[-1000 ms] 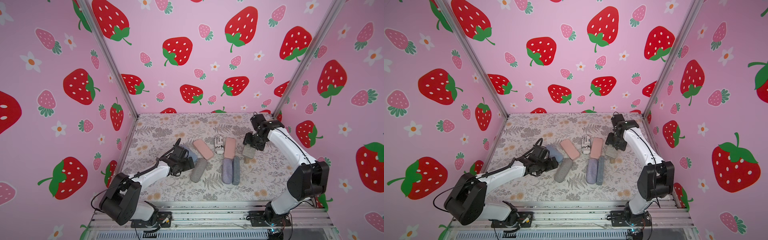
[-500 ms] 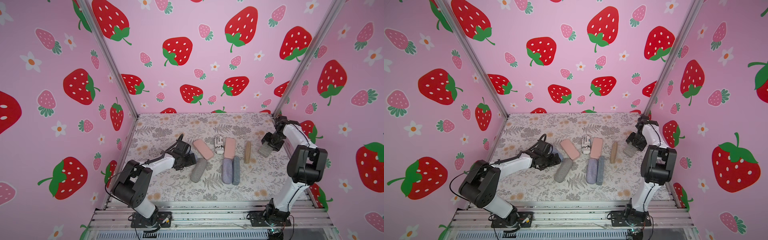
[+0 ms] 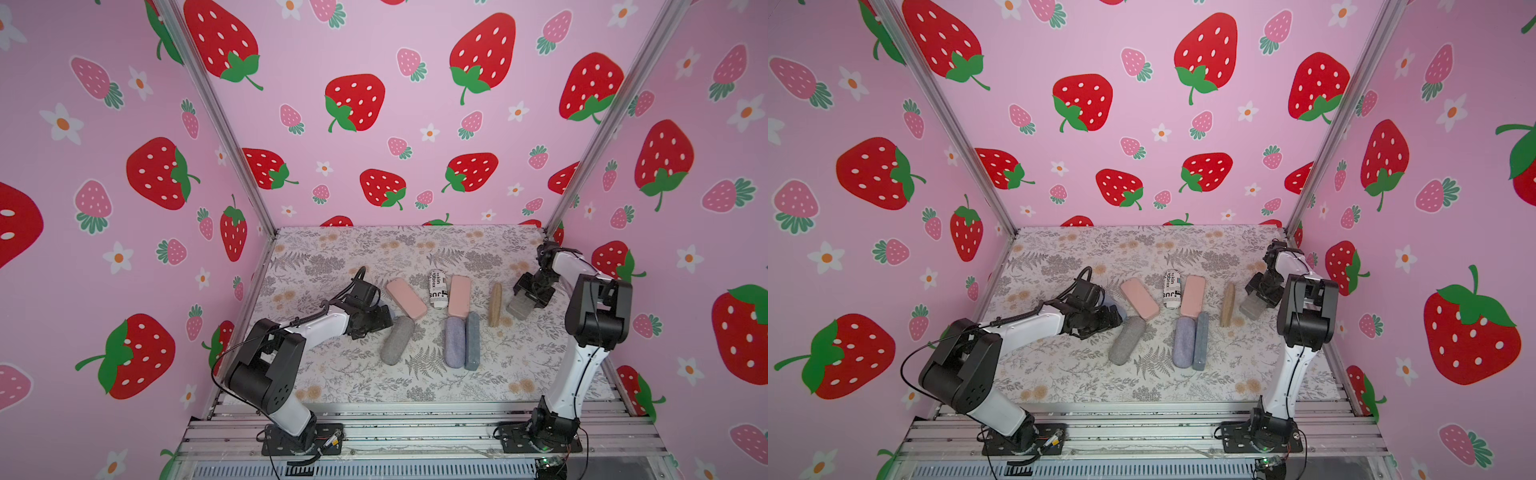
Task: Close the glasses case
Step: Place the glasses case at the center of the board, then pick up the glasses case at the center of the board.
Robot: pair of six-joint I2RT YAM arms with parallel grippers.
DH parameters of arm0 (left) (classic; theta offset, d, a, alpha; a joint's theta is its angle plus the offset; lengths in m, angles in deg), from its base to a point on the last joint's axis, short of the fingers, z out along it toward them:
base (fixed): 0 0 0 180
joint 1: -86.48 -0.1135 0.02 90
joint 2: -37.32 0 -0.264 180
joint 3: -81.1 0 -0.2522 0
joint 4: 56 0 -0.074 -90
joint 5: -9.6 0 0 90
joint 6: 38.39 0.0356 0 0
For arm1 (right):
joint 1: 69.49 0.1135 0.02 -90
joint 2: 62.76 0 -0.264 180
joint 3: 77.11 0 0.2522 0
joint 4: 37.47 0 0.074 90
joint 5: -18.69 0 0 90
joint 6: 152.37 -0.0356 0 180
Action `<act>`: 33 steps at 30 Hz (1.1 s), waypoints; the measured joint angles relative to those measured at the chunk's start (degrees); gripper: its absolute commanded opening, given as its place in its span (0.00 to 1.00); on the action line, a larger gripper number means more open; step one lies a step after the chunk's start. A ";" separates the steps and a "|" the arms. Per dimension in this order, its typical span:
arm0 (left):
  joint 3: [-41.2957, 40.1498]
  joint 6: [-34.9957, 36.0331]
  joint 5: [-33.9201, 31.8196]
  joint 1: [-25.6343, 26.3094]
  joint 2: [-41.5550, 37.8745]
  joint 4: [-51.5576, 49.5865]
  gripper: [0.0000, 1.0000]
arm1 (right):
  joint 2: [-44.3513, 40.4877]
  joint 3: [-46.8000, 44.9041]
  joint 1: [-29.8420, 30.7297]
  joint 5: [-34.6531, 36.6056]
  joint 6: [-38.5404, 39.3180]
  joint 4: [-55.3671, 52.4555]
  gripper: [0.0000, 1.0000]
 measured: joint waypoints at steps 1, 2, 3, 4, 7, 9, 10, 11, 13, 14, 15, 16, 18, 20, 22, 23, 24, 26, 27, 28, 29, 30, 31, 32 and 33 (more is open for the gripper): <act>0.00 0.00 0.13 0.00 0.00 0.00 0.95 | 0.00 -0.02 0.00 -0.02 0.11 0.00 0.54; 0.00 0.00 0.20 0.00 0.00 0.00 0.95 | 0.00 -0.02 0.02 -0.04 0.28 0.00 0.59; 0.00 0.00 0.20 0.00 0.00 0.00 0.95 | 0.00 -0.02 0.02 -0.07 0.48 0.00 0.62; 0.00 -0.02 0.20 0.00 0.00 0.00 0.95 | -0.07 -0.04 0.07 -0.07 0.66 -0.02 0.64; 0.00 -0.02 0.22 0.00 -0.02 -0.02 0.95 | -1.18 -0.94 0.70 0.02 1.29 -0.02 0.74; 0.00 -0.02 0.26 0.00 -0.13 -0.04 0.95 | -2.95 -1.62 1.31 0.15 1.64 -0.28 0.78; -0.02 -0.02 0.28 0.00 -0.26 -0.07 0.95 | -4.00 -1.84 1.79 0.39 1.84 -0.59 0.79; -0.09 -0.02 0.37 0.00 -0.50 -0.04 0.95 | -5.60 -2.05 2.56 0.85 1.97 -1.05 0.80; -0.37 -0.04 0.42 0.02 -1.46 -0.02 0.95 | -9.16 -2.40 4.52 1.86 2.10 -1.97 0.84; -0.66 -0.07 0.44 0.02 -2.21 0.00 0.95 | -11.34 -2.54 5.97 2.64 2.10 -2.45 0.84; -1.05 -0.11 0.46 0.02 -3.02 0.00 0.95 | -13.51 -2.62 7.61 3.48 1.99 -3.08 0.84; -1.38 -0.17 0.57 0.02 -3.72 -0.04 0.95 | -15.45 -2.71 9.27 4.04 1.86 -3.65 0.84; -2.23 -0.31 0.59 0.02 -5.20 0.02 0.95 | -19.37 -3.34 13.35 5.25 1.25 -4.79 0.84; -3.17 -0.50 0.59 0.02 -6.34 0.11 0.95 | -22.47 -4.37 18.01 5.88 0.57 -5.88 0.82; -4.33 -0.66 0.59 0.02 -7.32 0.20 0.95 | -24.61 -5.75 23.06 6.14 -0.35 -6.75 0.80; -5.03 -0.81 0.57 0.02 -7.78 0.17 0.95 | -25.31 -6.60 26.01 6.16 -1.11 -7.26 0.80; -5.68 -0.96 0.57 0.02 -8.24 0.15 0.95 | -25.59 -7.41 28.83 6.08 -1.75 -7.76 0.79; -6.49 -1.27 0.57 0.04 -8.94 -0.07 0.95 | -25.51 -8.83 33.57 6.08 -3.04 -8.22 0.78; -6.75 -1.38 0.57 0.09 -9.25 -0.09 0.95 | -25.33 -9.55 35.80 6.05 -3.74 -8.57 0.78; -6.86 -1.44 0.55 0.09 -9.42 -0.15 0.95 | -25.09 -9.92 37.31 6.05 -4.17 -8.92 0.78; -7.02 -1.53 0.55 0.09 -9.60 -0.04 0.95 | -24.65 -10.14 38.82 6.19 -4.87 -9.53 0.78; -7.19 -1.57 0.55 0.09 -9.73 0.00 0.95 | -24.15 -10.19 39.87 6.62 -5.46 -10.08 0.78; -7.39 -1.60 0.55 0.09 -9.81 0.00 0.95 | -23.76 -10.19 40.44 7.21 -5.92 -10.43 0.78; -7.65 -1.62 0.55 0.09 -9.99 -0.02 0.95 | -23.19 -10.16 40.94 8.02 -6.60 -10.78 0.78; -8.00 -1.66 0.55 0.09 -10.21 -0.02 0.95 | -22.62 -10.05 41.18 9.07 -7.13 -11.28 0.78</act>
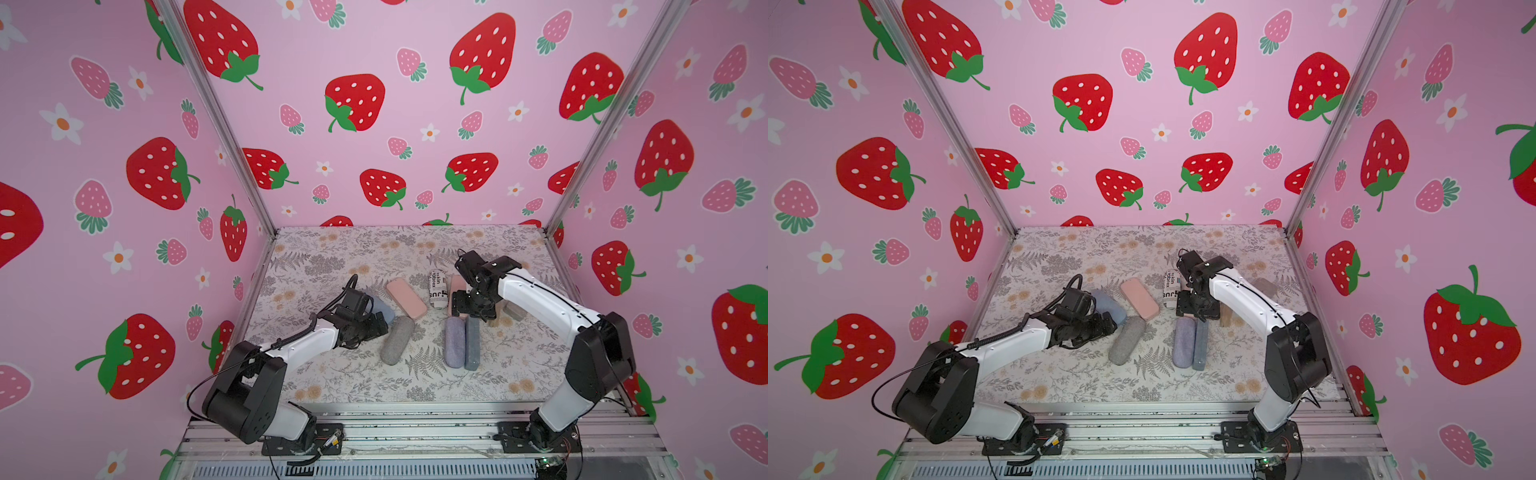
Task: Close the glasses case
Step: Pick up the glasses case at the center of the board.
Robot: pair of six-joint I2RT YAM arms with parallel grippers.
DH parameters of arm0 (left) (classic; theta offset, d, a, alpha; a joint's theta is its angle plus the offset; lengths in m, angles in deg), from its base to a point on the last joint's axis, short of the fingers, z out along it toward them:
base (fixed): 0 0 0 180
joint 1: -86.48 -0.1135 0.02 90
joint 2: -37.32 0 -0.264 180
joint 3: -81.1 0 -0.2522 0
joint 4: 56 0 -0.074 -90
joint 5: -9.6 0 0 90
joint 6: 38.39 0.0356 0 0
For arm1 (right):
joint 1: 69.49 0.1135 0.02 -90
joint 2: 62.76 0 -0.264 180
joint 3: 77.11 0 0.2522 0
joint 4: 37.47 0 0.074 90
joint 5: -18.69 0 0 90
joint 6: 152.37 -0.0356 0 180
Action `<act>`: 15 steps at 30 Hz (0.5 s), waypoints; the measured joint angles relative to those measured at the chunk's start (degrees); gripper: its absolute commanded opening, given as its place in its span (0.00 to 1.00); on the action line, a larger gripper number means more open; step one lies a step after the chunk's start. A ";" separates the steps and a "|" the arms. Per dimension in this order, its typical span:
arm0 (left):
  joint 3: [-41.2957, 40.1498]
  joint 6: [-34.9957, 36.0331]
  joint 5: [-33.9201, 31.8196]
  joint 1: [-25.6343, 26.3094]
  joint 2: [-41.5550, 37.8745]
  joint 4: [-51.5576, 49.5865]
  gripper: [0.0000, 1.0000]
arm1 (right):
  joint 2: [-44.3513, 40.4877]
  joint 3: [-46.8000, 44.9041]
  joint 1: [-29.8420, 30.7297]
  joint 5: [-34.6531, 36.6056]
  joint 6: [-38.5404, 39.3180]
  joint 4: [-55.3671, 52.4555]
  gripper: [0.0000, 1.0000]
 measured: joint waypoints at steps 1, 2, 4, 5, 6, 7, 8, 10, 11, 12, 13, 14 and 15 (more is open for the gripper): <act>-0.33 -0.07 0.00 0.00 -0.26 0.00 0.95 | 0.63 0.17 0.02 1.16 -0.48 -0.59 0.79; -0.66 -0.11 0.00 0.00 -0.55 -0.09 0.95 | 1.42 0.59 0.00 2.40 -0.90 -1.42 0.80; -1.03 -0.13 0.00 0.00 -0.98 -0.17 0.95 | 3.23 2.05 -0.13 5.31 -1.49 -3.04 0.80; -1.18 -0.13 0.00 0.00 -1.16 -0.22 0.95 | 4.17 2.97 -0.46 6.69 -1.64 -3.67 0.81; -1.22 -0.13 0.00 0.00 -1.20 -0.28 0.95 | 5.01 3.80 -0.79 7.80 -1.70 -4.07 0.81; -1.22 -0.13 0.00 0.00 -1.20 -0.28 0.95 | 5.64 4.42 -1.20 8.55 -1.68 -4.26 0.81; -1.22 -0.15 0.00 0.00 -1.20 -0.33 0.95 | 6.19 4.90 -1.84 9.29 -1.66 -4.31 0.81; -1.22 -0.13 0.00 0.00 -1.18 -0.33 0.95 | 6.97 5.42 -3.74 10.27 -1.42 -4.15 0.81; -1.22 -0.13 0.00 0.00 -1.16 -0.37 0.95 | 7.21 5.46 -4.94 10.54 -1.16 -4.02 0.81; -1.22 -0.13 0.02 0.00 -1.14 -0.37 0.94 | 7.43 5.46 -6.10 10.62 -0.87 -3.91 0.81; -1.22 -0.13 0.00 0.00 -1.09 -0.37 0.94 | 7.69 5.51 -7.28 10.64 -0.48 -3.82 0.81; -1.22 -0.13 0.00 0.00 -1.03 -0.37 0.94 | 8.13 5.64 -8.52 10.64 -0.11 -3.78 0.81; -1.22 -0.13 0.00 0.00 -0.83 -0.37 0.94 | 8.74 5.86 -9.73 10.64 0.44 -3.65 0.81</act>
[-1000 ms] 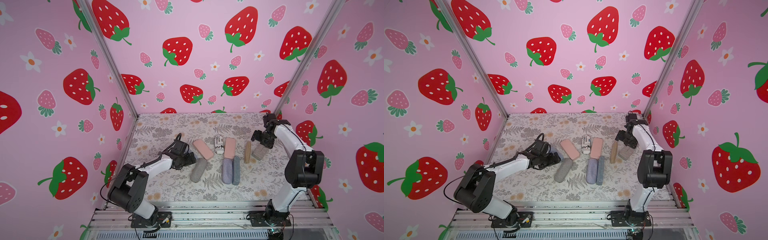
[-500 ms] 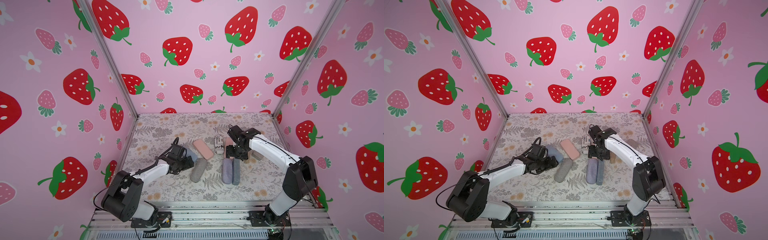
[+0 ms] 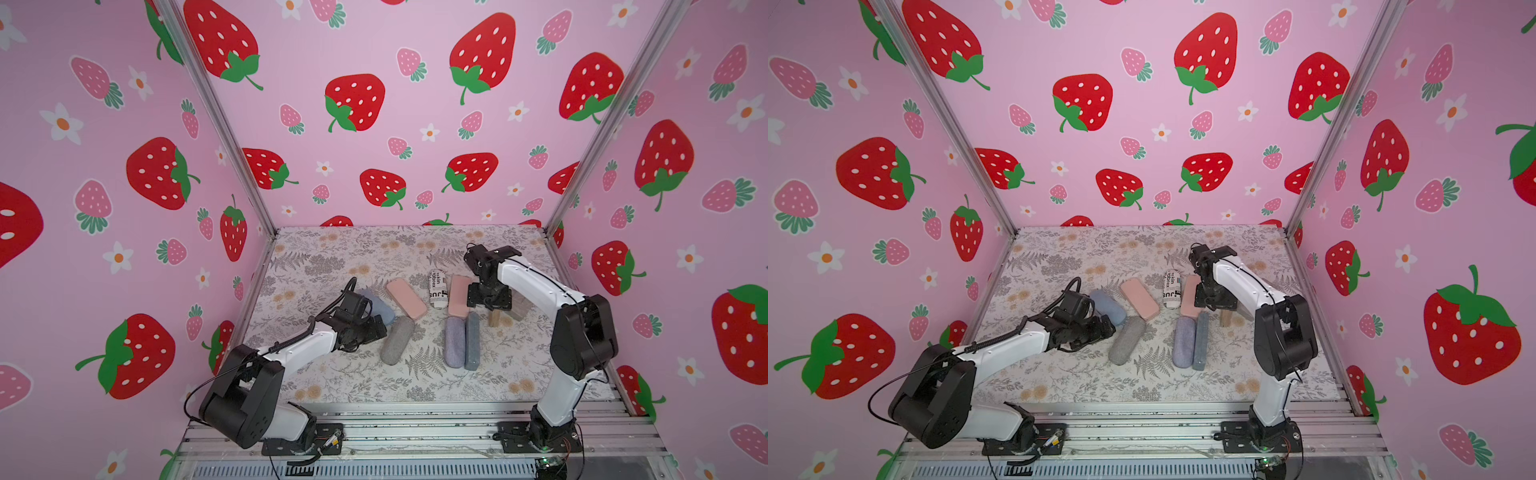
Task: Close the glasses case
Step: Pick up the glasses case at the center of the board.
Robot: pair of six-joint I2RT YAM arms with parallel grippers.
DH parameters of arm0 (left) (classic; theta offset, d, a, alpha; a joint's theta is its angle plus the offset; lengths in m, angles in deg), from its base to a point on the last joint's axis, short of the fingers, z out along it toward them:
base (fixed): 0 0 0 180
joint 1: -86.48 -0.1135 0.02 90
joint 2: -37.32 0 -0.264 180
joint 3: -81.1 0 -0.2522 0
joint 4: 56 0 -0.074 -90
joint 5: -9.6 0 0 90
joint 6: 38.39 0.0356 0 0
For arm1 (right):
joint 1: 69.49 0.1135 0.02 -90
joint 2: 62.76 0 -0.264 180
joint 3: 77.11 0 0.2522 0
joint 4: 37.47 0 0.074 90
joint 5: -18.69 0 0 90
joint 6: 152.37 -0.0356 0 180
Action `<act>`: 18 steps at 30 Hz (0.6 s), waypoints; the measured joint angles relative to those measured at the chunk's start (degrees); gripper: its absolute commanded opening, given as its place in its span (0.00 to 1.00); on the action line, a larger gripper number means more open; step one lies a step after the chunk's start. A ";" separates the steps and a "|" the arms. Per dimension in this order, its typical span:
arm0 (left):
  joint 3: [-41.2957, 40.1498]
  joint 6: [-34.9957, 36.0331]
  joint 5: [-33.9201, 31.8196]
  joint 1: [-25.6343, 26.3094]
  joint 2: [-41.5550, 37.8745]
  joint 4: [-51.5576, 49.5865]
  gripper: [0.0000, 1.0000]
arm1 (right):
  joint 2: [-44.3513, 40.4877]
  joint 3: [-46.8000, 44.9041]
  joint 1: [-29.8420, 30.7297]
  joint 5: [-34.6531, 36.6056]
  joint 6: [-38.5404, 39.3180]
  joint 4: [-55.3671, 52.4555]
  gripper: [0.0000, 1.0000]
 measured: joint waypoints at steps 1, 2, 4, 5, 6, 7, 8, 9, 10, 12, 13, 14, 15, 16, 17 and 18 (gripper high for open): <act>0.00 0.00 0.00 0.00 0.22 0.02 0.94 | 0.57 0.09 -0.94 -0.04 0.37 0.26 0.81; 0.02 0.00 0.00 0.00 0.52 0.00 0.94 | 1.20 0.11 -1.90 -0.24 0.70 0.76 0.81; 0.02 0.00 0.00 0.00 1.20 -0.09 0.94 | 2.43 0.11 -3.67 -0.94 1.62 1.86 0.81; 0.02 0.02 0.00 0.00 1.49 -0.09 0.94 | 2.99 0.09 -4.46 -1.38 1.99 2.49 0.81; 0.09 0.02 -0.02 0.00 1.57 -0.09 0.94 | 3.45 0.09 -5.07 -1.86 2.49 3.04 0.81; 0.15 0.02 -0.02 0.00 1.60 -0.11 0.94 | 3.82 0.09 -5.49 -2.27 2.91 3.56 0.81; 0.20 0.02 0.00 0.00 1.60 -0.11 0.94 | 4.31 0.09 -5.88 -2.71 3.19 4.13 0.81; 0.24 0.02 -0.02 0.00 1.64 -0.13 0.93 | 4.87 0.11 -6.21 -3.15 3.65 4.66 0.80; 0.26 0.02 -0.02 0.00 1.68 -0.11 0.93 | 5.40 0.11 -6.47 -3.41 3.93 5.05 0.79; 0.46 0.02 -0.04 0.00 2.03 -0.20 0.93 | 6.84 0.15 -7.13 -4.02 4.61 6.01 0.70; 0.66 0.04 -0.02 0.00 2.21 -0.24 0.93 | 7.37 0.15 -7.39 -4.37 4.76 6.38 0.66; 0.81 0.04 -0.04 0.00 2.40 -0.20 0.93 | 7.87 0.15 -7.63 -4.70 5.05 6.86 0.64; 0.90 0.04 -0.02 0.00 2.47 -0.20 0.93 | 8.22 0.15 -7.80 -5.01 5.09 7.32 0.59; 0.90 0.04 -0.04 0.00 2.49 -0.20 0.93 | 8.37 0.15 -7.96 -5.22 5.27 7.61 0.55; 0.90 0.04 -0.04 0.00 2.51 -0.20 0.93 | 8.44 0.15 -8.09 -5.46 5.46 7.89 0.51; 0.90 0.04 -0.04 0.00 2.51 -0.20 0.93 | 8.44 0.15 -8.22 -5.60 5.51 8.15 0.45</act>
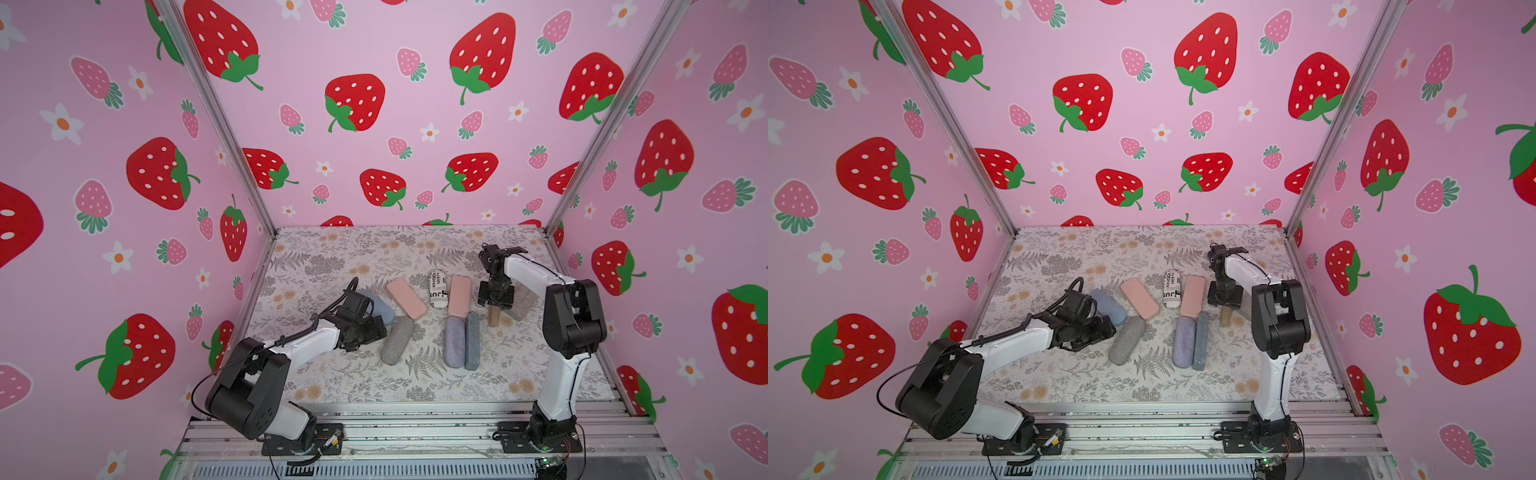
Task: Close the glasses case
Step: Pick up the glasses case at the center of the board.
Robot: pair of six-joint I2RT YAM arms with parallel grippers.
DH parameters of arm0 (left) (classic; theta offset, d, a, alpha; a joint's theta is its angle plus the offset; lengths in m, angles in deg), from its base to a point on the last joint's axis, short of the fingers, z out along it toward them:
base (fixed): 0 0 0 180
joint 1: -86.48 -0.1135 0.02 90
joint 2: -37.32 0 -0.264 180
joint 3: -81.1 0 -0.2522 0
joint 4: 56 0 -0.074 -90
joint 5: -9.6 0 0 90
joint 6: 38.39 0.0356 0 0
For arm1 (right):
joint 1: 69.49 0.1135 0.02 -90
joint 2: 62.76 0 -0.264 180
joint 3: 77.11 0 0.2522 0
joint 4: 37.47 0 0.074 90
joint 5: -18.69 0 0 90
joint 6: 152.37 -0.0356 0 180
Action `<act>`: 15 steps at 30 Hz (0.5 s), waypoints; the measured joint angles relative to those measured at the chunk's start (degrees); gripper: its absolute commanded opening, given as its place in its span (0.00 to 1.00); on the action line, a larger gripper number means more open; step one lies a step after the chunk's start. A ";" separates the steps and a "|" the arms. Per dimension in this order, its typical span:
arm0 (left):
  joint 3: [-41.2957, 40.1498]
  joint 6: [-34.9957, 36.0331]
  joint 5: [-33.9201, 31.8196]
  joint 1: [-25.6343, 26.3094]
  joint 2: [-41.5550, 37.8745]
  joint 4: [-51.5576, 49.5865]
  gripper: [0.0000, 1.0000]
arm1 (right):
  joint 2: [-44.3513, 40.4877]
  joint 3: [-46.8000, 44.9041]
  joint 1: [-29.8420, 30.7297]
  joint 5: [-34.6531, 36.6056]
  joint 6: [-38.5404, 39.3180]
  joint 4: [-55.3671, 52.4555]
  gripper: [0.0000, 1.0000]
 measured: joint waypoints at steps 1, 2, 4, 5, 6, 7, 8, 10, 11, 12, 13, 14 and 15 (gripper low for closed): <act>0.02 0.00 0.00 0.00 0.04 -0.02 0.93 | 0.00 0.00 -0.07 -0.02 0.09 0.26 0.39; 0.09 0.00 0.00 0.00 0.07 -0.04 0.93 | 0.00 0.00 -0.11 -0.07 0.22 0.37 0.33; 0.15 0.02 0.02 0.00 0.15 -0.07 0.93 | -0.15 -0.02 -0.11 -0.22 0.20 0.66 0.26; 0.17 0.02 0.02 0.00 0.15 -0.11 0.93 | -0.24 -0.04 -0.11 -0.33 0.17 0.79 0.24; 0.20 0.02 0.02 0.00 0.15 -0.20 0.93 | -0.44 -0.24 -0.11 -0.50 0.15 1.07 0.22; 0.22 0.02 0.02 0.00 0.15 -0.31 0.93 | -0.68 -0.50 -0.11 -0.59 0.26 1.42 0.21; 0.20 0.02 -0.02 0.00 0.15 -0.33 0.93 | -1.11 -0.92 -0.11 -0.72 0.31 1.81 0.20; 0.22 0.02 -0.59 0.00 0.13 -0.35 0.93 | -2.45 -1.60 -0.11 -0.98 0.37 1.95 0.18; 0.20 0.02 -0.81 0.00 0.13 -0.35 0.93 | -3.28 -1.79 -0.11 -1.14 0.39 1.90 0.17; 0.22 0.04 -0.98 0.00 0.13 -0.37 0.93 | -4.37 -1.92 -0.11 -1.40 0.39 1.77 0.17; 0.22 0.04 -1.01 0.00 0.13 -0.35 0.93 | -5.51 -1.99 -0.11 -1.66 0.39 1.73 0.16; 0.22 0.02 -1.01 0.00 0.11 -0.37 0.93 | -6.99 -2.12 -0.09 -1.99 0.42 1.81 0.16; 0.22 0.02 -1.03 0.00 0.02 -0.37 0.93 | -8.61 -2.34 -0.09 -2.51 0.44 1.95 0.16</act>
